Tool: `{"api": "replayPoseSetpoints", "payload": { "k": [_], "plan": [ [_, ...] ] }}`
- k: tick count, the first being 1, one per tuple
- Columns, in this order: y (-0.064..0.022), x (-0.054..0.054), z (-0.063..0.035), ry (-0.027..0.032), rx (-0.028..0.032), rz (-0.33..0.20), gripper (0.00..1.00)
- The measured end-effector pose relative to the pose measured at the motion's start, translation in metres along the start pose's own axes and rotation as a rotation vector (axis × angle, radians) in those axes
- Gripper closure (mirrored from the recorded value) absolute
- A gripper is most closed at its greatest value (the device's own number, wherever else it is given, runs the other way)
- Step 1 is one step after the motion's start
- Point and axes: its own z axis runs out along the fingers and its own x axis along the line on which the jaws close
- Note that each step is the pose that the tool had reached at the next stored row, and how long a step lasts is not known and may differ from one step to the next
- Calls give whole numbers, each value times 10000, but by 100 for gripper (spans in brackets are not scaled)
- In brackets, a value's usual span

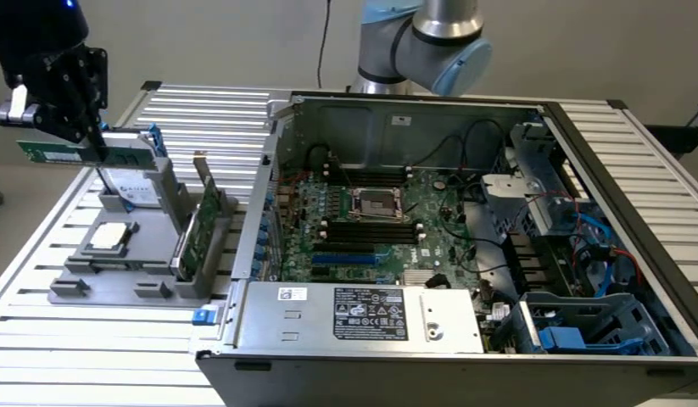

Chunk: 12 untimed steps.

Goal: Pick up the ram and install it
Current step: 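Pick up the ram and move it above insertion slot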

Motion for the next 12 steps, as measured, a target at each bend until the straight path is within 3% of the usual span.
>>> {"api": "replayPoseSetpoints", "payload": {
  "k": [12],
  "plan": [
    [-467, -10, -127, 1, -216, 1, 86]
  ]
}}
